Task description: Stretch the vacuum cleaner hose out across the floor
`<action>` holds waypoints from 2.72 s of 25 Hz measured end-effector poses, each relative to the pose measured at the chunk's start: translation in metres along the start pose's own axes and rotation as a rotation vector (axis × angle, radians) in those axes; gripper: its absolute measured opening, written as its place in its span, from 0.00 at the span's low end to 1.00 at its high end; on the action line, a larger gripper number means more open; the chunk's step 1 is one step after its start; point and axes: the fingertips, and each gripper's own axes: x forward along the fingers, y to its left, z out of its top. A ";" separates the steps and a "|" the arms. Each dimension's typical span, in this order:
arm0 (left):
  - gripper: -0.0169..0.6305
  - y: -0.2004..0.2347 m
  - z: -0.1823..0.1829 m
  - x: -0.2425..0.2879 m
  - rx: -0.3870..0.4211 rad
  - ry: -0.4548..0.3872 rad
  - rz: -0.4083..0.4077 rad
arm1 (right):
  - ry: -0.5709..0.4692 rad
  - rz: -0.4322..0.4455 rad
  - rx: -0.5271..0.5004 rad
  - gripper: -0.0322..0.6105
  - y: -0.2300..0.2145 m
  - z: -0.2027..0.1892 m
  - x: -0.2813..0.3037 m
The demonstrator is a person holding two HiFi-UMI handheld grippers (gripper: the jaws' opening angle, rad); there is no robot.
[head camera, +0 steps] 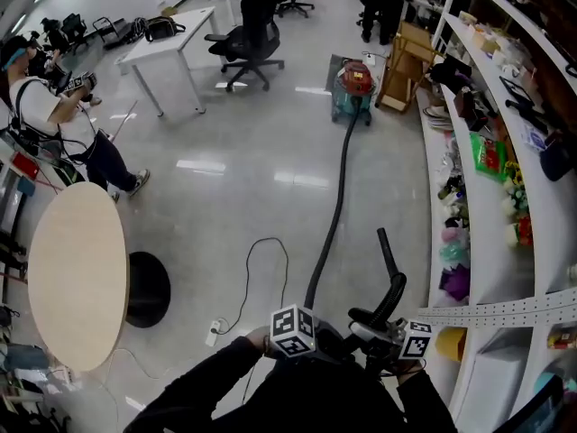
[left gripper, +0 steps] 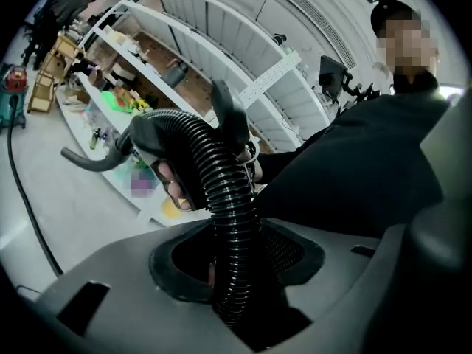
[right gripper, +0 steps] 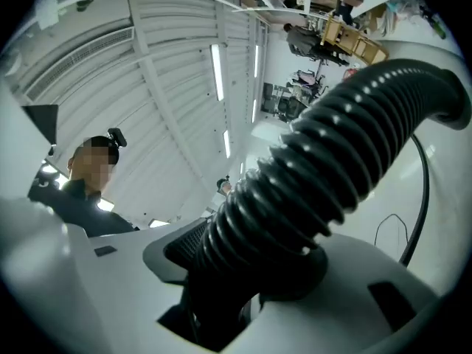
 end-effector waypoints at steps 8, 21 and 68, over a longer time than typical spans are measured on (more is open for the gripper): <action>0.33 -0.008 -0.033 0.041 -0.036 -0.102 0.254 | 0.027 -0.013 -0.177 0.27 0.036 -0.058 -0.078; 0.33 -0.044 0.043 0.135 -0.175 -0.376 0.463 | 0.293 -0.073 -0.339 0.26 0.058 -0.193 -0.180; 0.31 -0.277 -0.171 0.275 0.135 0.016 0.162 | -0.020 -0.238 -0.434 0.50 0.210 -0.283 -0.319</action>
